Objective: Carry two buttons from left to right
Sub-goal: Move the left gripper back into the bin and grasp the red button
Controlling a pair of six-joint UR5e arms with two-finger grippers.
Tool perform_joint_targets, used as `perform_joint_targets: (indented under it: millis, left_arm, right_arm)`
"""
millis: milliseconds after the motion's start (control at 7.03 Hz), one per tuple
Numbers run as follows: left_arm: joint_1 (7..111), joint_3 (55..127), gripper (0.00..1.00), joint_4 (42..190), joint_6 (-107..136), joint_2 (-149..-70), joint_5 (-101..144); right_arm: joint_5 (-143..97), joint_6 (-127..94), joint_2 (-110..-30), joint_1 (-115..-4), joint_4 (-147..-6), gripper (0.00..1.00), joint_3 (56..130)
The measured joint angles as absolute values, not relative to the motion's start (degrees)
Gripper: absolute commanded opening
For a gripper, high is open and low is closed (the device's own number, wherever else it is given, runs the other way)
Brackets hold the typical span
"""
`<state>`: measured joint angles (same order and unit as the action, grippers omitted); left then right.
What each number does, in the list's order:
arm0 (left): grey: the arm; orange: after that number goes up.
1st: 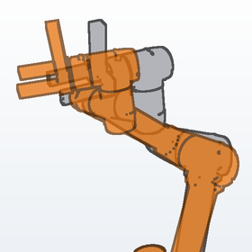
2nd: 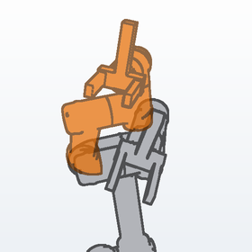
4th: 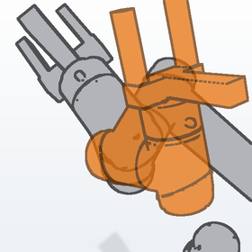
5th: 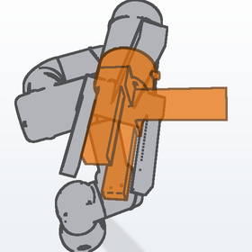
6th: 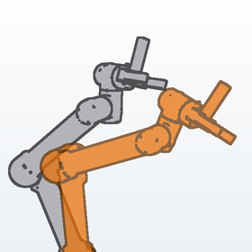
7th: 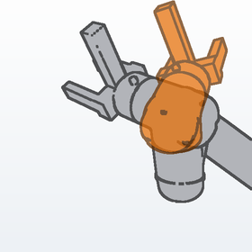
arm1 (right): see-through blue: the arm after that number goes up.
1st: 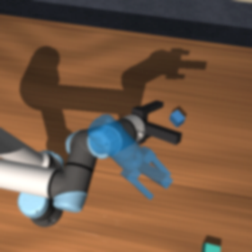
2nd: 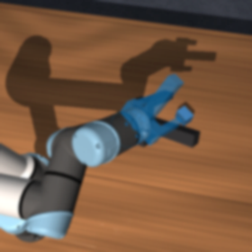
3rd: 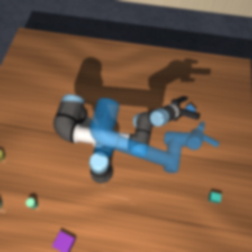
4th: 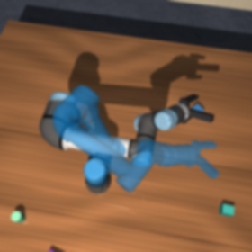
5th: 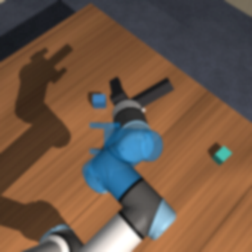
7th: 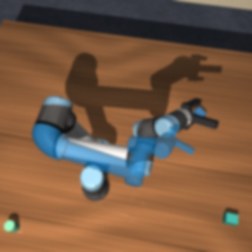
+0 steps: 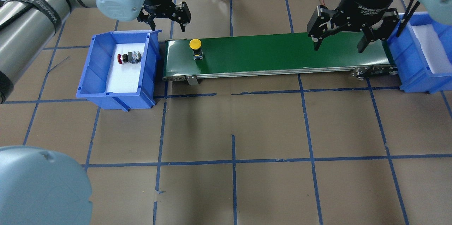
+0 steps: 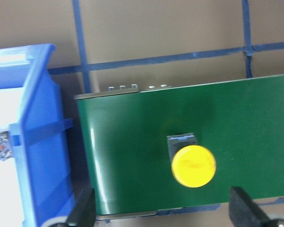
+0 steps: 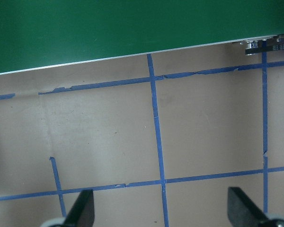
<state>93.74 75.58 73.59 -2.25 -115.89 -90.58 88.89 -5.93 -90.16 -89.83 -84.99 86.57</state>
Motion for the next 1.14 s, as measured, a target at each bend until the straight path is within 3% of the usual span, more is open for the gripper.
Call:
perform_joint_targets:
  millis: [711,1138]
  left_arm:
    - [80.77,78.81,0.98,72.57,-40.16,-117.41,-89.47]
    - [79.21,80.91,0.98,71.96,-63.52,-119.61,-90.0]
  right_arm:
    - [88.6,-5.54,-89.93,-90.1,-85.13,1.0,86.05]
    - [88.79,-4.29,-89.25,-90.01,-86.15,1.0,85.9]
